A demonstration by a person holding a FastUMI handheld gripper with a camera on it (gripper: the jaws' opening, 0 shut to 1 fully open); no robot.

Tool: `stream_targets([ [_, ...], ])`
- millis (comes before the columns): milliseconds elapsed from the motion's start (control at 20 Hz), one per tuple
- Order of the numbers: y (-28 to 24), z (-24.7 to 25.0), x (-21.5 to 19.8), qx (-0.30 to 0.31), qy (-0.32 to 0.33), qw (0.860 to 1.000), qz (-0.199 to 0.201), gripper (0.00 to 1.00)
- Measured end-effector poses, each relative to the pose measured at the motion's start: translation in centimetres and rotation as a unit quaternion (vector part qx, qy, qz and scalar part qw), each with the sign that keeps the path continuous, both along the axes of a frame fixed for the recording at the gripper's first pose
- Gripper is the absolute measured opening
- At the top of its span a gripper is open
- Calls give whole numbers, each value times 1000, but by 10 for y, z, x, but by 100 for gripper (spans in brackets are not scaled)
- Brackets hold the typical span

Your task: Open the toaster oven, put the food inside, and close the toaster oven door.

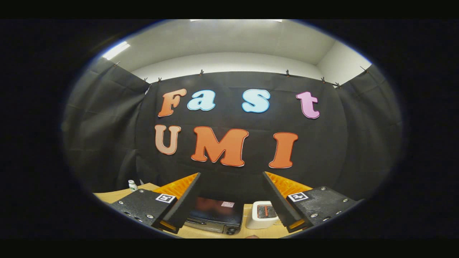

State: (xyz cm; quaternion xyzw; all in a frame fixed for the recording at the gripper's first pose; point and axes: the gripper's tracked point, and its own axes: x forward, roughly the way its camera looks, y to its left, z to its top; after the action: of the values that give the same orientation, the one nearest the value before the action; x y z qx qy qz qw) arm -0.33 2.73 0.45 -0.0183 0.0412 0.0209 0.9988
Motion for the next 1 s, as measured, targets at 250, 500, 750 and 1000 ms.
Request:
stream_targets([
  [250, -2, 3, 2, 9, 0, 1000, -2, 98],
  [500, -3, -2, 5, 12, 5, 1000, -3, 98],
  [750, 4, -18, 8, 20, 17, 1000, 2, 98],
  [1000, 23, -43, 13, 30, 40, 999, 16, 98],
])
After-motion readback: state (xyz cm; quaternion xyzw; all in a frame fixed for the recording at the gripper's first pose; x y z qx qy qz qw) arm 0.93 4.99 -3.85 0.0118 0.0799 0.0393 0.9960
